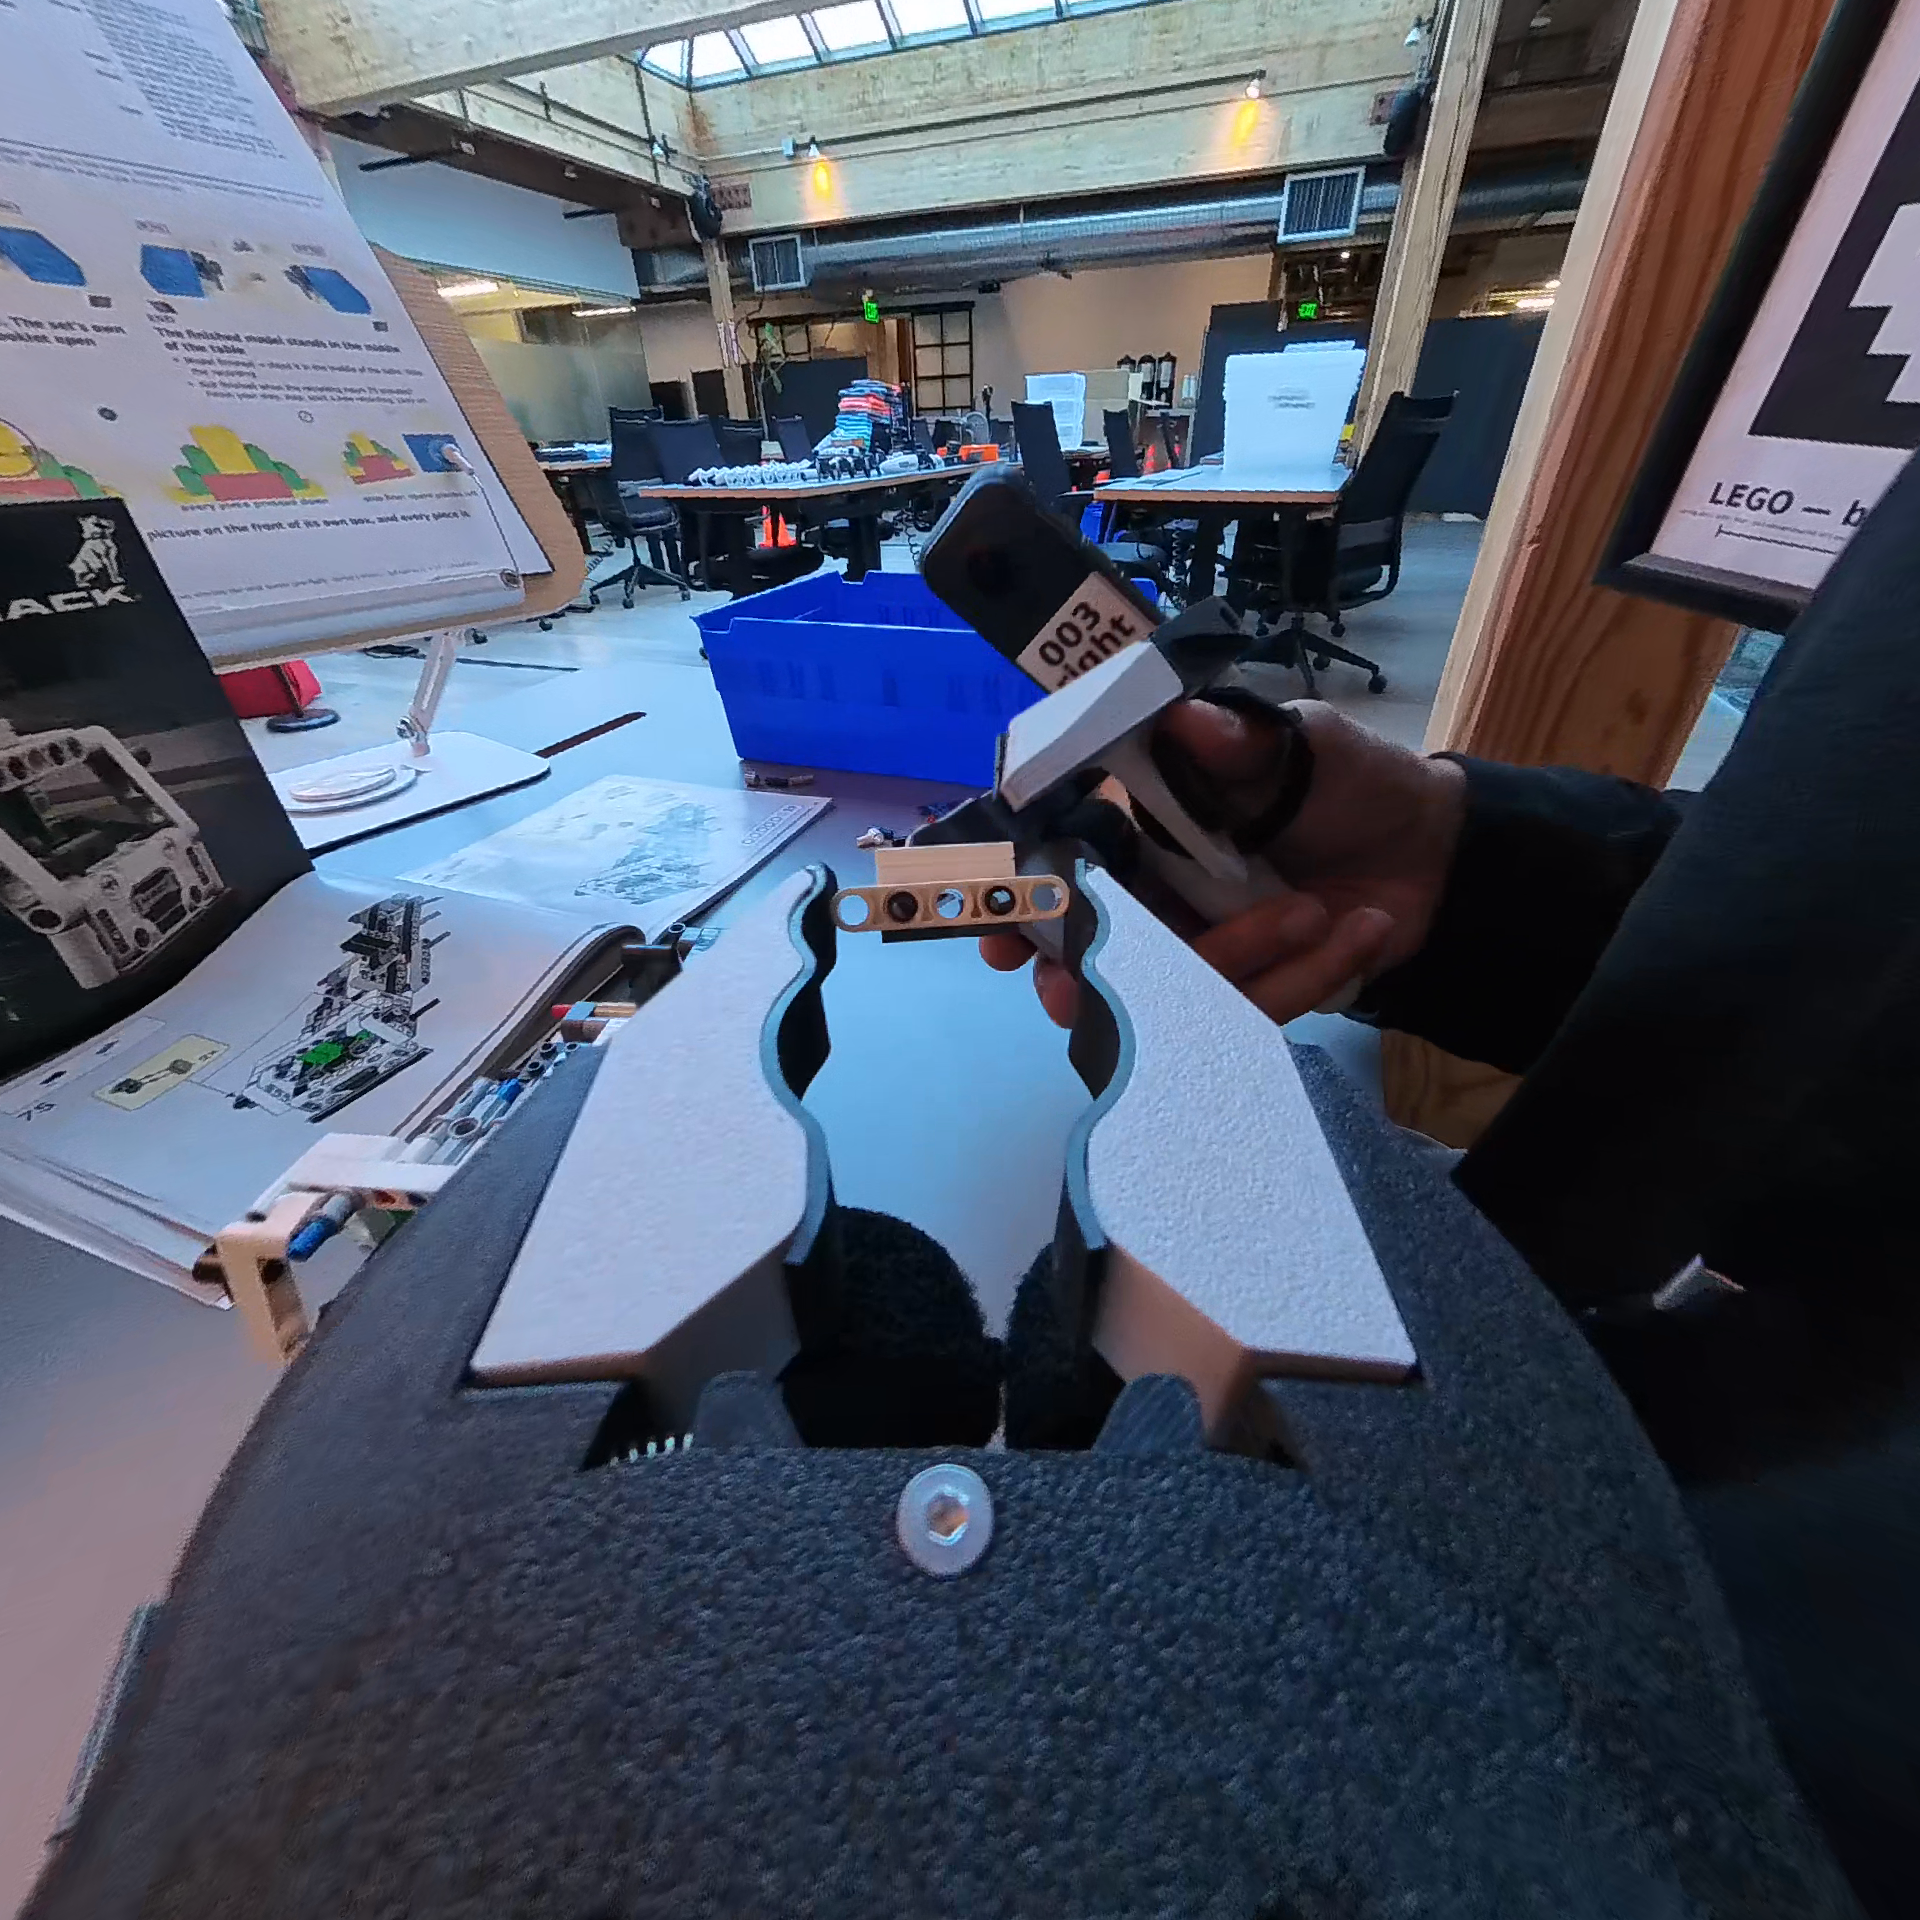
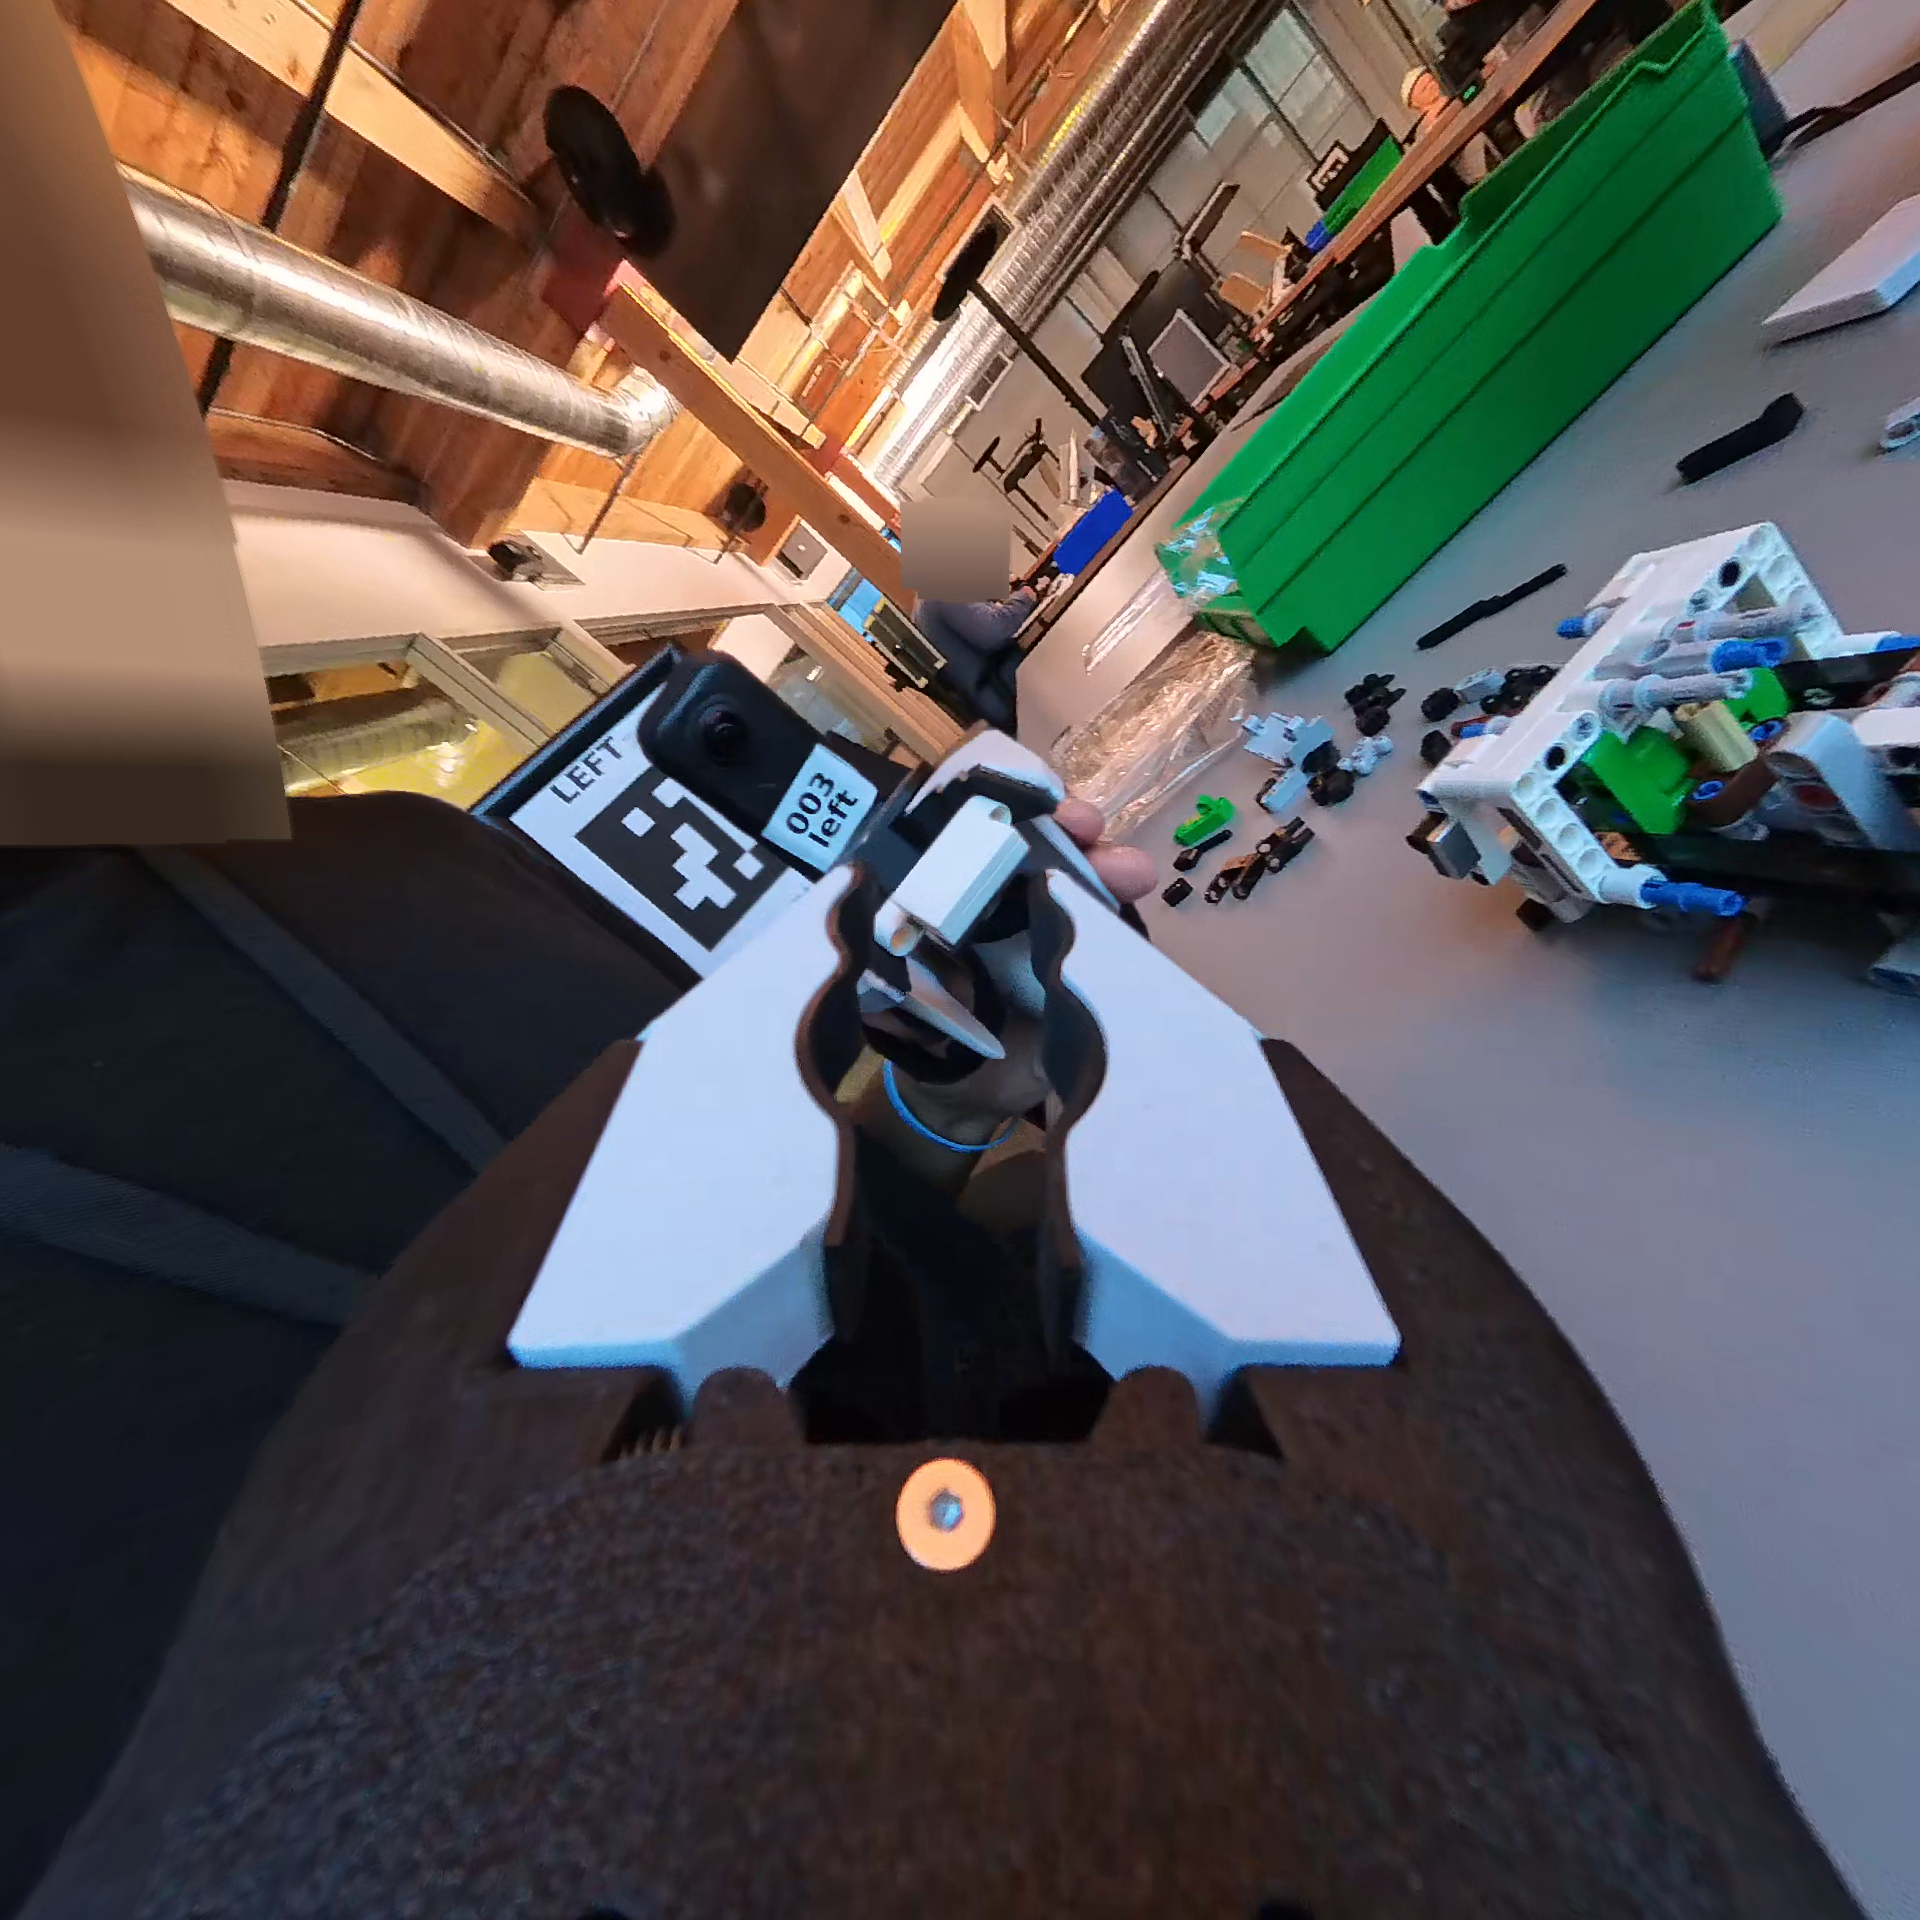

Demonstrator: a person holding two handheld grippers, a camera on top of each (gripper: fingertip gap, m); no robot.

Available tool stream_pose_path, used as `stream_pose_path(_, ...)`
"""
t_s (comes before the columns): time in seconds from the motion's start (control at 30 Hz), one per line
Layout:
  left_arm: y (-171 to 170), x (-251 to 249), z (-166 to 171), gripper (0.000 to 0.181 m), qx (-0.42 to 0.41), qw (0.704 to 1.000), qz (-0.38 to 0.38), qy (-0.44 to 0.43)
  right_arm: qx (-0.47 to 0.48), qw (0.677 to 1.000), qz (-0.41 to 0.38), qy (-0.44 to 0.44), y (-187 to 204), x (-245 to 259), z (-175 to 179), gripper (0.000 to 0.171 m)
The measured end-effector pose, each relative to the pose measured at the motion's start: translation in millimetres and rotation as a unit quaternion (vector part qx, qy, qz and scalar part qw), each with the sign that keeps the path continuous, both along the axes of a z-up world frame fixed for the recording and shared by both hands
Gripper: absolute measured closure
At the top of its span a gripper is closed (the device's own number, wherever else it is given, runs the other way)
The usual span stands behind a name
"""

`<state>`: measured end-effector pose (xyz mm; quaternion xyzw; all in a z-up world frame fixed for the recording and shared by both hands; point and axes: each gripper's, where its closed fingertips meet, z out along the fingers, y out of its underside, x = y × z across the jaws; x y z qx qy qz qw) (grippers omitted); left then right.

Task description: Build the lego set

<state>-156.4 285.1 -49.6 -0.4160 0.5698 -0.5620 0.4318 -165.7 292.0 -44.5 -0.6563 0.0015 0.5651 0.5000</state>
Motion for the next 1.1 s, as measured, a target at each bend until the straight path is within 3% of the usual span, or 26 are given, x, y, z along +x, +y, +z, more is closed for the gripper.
stream_pose_path(0.17, 4.4, 14.2, -4.6, 0.138, 0.014, 0.999, 0.024, 0.021, -0.006, 0.998, -0.039, -0.052, 2.5, 14.0, -7.4, 0.146)
stream_pose_path(0.4, 14.2, 30.0, -27.1, 0.139, 0.111, 0.986, 0.094, 0.084, -0.031, 0.987, -0.082, -0.133, 6.4, 28.2, -21.8, 0.148)
stream_pose_path(0.8, 15.2, 30.5, -36.6, 0.138, 0.235, 0.952, 0.159, 0.111, -0.066, 0.985, -0.071, -0.141, 12.0, 27.7, -37.7, 0.156)
stream_pose_path(0.93, 19.2, 24.6, -37.0, 0.138, 0.212, 0.955, 0.172, 0.115, -0.061, 0.984, -0.052, -0.159, 15.6, 22.0, -38.3, 0.156)
stream_pose_path(1.1, 20.1, 12.8, -36.3, 0.131, 0.128, 0.975, 0.142, 0.111, -0.042, 0.981, -0.006, -0.192, 18.0, 11.1, -37.0, 0.156)
